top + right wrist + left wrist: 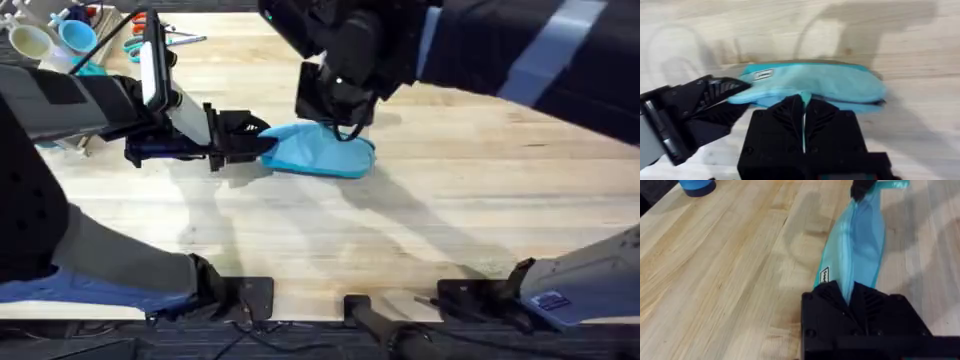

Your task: Unzip the bag, pick up the pens from the table one at a time and place them inside, then zip the bag closed.

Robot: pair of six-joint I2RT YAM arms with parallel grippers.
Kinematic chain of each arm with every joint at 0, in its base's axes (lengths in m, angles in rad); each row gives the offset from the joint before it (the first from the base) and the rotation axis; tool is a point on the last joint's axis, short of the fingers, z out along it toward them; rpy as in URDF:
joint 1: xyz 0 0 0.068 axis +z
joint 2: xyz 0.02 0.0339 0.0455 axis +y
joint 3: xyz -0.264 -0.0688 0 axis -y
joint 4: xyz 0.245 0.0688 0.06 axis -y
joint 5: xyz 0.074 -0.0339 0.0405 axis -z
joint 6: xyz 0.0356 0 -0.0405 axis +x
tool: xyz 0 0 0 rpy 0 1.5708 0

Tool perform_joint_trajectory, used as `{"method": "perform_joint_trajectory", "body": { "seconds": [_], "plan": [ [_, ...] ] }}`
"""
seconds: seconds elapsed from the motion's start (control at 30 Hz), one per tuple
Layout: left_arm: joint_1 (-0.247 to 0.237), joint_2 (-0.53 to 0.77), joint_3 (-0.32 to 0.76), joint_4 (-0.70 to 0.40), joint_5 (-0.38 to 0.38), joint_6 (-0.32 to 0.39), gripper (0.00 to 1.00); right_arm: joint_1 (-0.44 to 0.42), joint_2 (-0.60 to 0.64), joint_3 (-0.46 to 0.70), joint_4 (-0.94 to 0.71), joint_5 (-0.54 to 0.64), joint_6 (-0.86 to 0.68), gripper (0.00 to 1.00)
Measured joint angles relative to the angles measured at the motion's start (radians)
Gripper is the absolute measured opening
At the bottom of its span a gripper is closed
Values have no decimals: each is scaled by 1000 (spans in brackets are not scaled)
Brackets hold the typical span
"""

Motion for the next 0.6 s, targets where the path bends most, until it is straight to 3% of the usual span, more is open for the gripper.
{"method": "perform_joint_trajectory", "body": {
  "seconds": [0.6],
  "plan": [
    [-5,0,-1,-3,-2,0,44,-145,-13,0,-220,26,-8,31]
  ]
}}
